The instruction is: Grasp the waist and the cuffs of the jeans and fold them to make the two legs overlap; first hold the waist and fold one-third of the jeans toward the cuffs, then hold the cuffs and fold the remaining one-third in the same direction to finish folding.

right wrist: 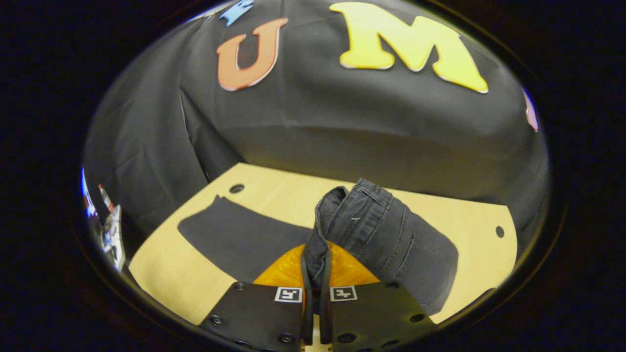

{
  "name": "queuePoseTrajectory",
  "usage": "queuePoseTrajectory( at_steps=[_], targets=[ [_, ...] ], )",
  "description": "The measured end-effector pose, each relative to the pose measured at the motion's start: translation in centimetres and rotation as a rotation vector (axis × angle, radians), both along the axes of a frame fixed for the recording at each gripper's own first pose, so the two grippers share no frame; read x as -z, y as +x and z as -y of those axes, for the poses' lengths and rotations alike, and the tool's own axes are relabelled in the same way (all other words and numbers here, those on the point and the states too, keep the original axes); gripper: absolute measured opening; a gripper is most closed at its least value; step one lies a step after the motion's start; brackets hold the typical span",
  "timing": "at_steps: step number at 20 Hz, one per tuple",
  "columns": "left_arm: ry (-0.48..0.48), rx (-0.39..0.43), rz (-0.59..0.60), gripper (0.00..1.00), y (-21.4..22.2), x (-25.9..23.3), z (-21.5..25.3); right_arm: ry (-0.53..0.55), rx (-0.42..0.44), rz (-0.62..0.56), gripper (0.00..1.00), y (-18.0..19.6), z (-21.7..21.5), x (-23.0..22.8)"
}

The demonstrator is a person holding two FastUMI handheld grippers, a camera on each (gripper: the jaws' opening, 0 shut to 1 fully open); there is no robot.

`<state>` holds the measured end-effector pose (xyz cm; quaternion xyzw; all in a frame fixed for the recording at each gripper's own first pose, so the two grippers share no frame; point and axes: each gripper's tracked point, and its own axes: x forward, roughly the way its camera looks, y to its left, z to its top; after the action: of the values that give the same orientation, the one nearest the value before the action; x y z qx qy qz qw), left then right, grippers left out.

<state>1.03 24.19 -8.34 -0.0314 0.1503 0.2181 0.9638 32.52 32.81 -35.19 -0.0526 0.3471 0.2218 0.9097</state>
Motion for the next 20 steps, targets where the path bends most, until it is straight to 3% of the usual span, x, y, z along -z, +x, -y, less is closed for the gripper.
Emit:
queuePoseTrajectory(
  at_steps=[5, 8, 9, 10, 11, 14, 17, 18, 19, 20],
  targets=[
    [-0.077, -0.012, -0.01, 0.99, 0.1, 1.9, -0.8, -0.126, -0.017, -0.023, 0.06, -0.7, -1.8, 6.2],
    [-0.138, -0.01, -0.012, 0.99, 1.6, 3.3, -0.9, -0.113, -0.062, -0.044, 0.1, -1.8, -3.2, 7.0],
    [-0.162, -0.003, 0.001, 0.99, 2.4, 3.5, -0.8, -0.076, -0.078, -0.068, 0.25, -2.5, -4.0, 6.5],
    [-0.177, 0.0, 0.009, 0.99, 3.2, 3.8, -1.0, -0.045, -0.091, -0.063, 0.28, -2.9, -4.3, 5.6],
    [-0.168, -0.014, 0.006, 1.0, 3.8, 3.8, -1.6, -0.013, -0.106, -0.057, 0.51, -3.3, -4.7, 4.3],
    [-0.143, 0.005, 0.027, 0.99, 6.2, 3.6, -2.5, 0.062, -0.148, -0.021, 0.84, -5.3, -4.5, -0.5],
    [-0.232, 0.051, 0.012, 0.99, 8.3, 5.2, -1.8, 0.102, -0.185, 0.036, 0.91, -7.4, -2.3, -6.1],
    [-0.274, 0.053, -0.013, 0.99, 9.1, 6.3, -1.6, 0.108, -0.188, 0.059, 0.89, -8.0, -1.0, -7.8],
    [-0.305, 0.049, -0.057, 0.99, 9.8, 7.5, -1.3, 0.105, -0.186, 0.077, 0.95, -8.6, 0.4, -9.4],
    [-0.319, 0.027, -0.1, 0.99, 10.2, 8.8, -1.4, 0.081, -0.181, 0.086, 0.93, -9.3, 2.0, -10.4]
  ],
)
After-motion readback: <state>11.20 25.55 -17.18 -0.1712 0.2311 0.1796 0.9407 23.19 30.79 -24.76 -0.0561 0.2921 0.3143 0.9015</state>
